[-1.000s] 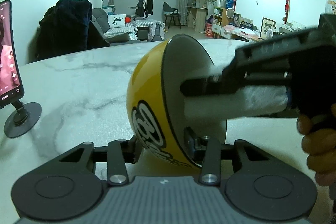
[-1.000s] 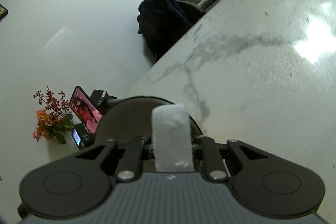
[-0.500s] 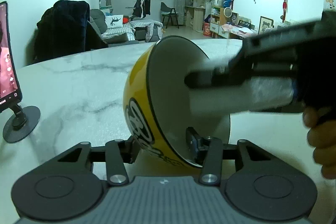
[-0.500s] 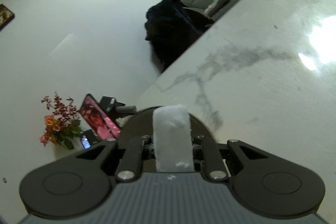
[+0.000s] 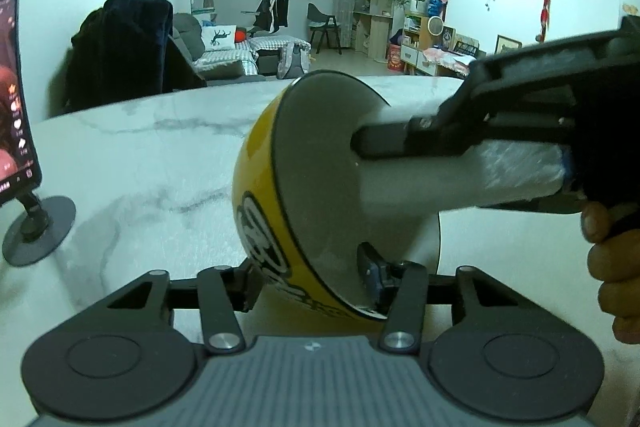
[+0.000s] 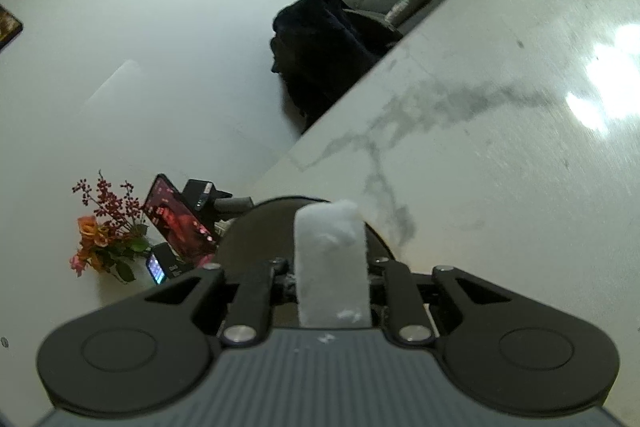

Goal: Clean bowl
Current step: 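Rub the sponge in the right tool along the bowl interior near the rim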

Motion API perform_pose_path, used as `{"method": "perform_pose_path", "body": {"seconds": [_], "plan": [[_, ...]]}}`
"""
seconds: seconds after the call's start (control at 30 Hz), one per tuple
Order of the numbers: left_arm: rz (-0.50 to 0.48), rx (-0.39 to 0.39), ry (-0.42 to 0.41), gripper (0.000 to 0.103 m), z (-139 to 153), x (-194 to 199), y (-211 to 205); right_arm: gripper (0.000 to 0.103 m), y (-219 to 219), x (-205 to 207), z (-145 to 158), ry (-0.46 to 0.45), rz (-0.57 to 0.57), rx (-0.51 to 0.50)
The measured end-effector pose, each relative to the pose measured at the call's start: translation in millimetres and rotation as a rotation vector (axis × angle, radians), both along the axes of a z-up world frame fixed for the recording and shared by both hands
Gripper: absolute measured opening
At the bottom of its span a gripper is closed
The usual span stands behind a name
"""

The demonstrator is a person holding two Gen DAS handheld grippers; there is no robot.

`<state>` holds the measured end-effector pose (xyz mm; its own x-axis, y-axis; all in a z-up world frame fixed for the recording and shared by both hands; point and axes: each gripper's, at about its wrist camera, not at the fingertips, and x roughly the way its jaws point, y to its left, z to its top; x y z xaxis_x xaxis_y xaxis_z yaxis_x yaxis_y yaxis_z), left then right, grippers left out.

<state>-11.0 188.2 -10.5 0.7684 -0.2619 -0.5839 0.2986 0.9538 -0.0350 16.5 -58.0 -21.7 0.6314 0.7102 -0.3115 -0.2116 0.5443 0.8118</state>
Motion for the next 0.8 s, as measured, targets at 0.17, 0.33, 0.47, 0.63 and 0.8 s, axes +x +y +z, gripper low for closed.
{"method": "perform_pose_path", "body": {"seconds": [0.17,0.33,0.47,0.63,0.8], "plan": [[0.001,-0.004,0.002,0.052,1,1,0,0.019,4,2,5,-0.017,0.008,0.001],[-0.001,-0.007,0.003,0.053,1,3,0,0.018,3,5,-11,0.026,0.001,-0.002],[-0.008,0.000,0.003,0.055,0,1,-1,0.018,3,8,-20,0.052,0.006,0.003],[-0.014,-0.005,0.004,0.056,0,2,-1,0.019,4,10,-18,0.050,-0.003,-0.010],[-0.014,-0.018,0.006,0.056,1,2,1,0.019,12,6,-1,-0.010,0.012,-0.020]]}}
